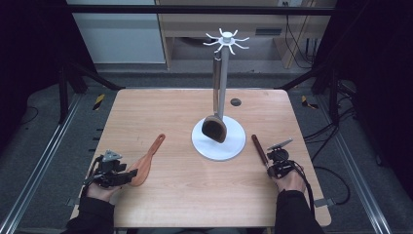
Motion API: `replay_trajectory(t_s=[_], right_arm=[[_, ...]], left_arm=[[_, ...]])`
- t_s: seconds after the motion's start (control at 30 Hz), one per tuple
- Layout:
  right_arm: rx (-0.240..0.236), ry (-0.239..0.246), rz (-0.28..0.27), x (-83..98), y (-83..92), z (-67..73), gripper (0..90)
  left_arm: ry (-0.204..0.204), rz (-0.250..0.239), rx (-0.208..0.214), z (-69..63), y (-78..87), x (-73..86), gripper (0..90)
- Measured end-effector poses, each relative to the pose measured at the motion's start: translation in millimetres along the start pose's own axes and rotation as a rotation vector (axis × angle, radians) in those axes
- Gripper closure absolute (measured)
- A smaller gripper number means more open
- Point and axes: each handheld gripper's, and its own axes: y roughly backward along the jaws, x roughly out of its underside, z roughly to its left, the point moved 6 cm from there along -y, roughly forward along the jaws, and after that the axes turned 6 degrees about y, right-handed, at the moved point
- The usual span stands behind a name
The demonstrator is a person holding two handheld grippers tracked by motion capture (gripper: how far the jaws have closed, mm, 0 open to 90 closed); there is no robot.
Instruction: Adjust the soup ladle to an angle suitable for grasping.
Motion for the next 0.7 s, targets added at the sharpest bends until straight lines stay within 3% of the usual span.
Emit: replay_trajectory(t_s=[0.37,0.7], right_arm=[[-0.005,0.001,-0.090,-2.8,17.8,-1.8,85.2],[-0.015,-0.014,-0.240,-7.3,46.2,-4.5,85.3]], left_arm=[[0.002,-0.003,0.000,0.2,1.0,-0.1,44.8],[0.002,-0.003,-0.001,-0.1,0.9,-0.2,44.8]])
